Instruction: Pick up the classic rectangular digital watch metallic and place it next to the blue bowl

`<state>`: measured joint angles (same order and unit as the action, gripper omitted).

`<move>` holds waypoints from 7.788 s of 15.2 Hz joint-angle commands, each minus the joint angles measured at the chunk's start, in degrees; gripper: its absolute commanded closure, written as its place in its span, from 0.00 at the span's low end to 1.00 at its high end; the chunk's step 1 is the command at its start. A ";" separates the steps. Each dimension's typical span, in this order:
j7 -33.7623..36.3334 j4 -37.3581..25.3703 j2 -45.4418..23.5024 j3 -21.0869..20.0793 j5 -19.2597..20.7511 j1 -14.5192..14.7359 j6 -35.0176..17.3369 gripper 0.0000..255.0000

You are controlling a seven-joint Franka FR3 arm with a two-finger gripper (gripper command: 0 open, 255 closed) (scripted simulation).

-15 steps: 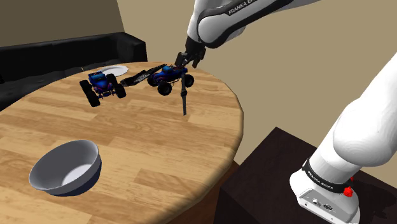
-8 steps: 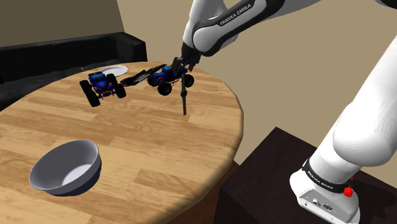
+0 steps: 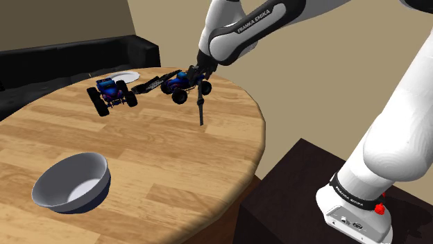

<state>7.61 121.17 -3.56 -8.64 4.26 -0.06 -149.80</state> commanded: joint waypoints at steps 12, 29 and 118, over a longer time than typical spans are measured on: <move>-0.14 -0.38 0.35 -0.02 -0.17 -0.01 0.72 1.00; -1.72 -8.77 4.62 -0.10 -2.03 -0.06 13.30 1.00; 45.16 -39.53 -16.24 -15.02 23.63 26.76 33.26 1.00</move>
<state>52.57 80.83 -19.83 -23.71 27.81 26.84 -115.74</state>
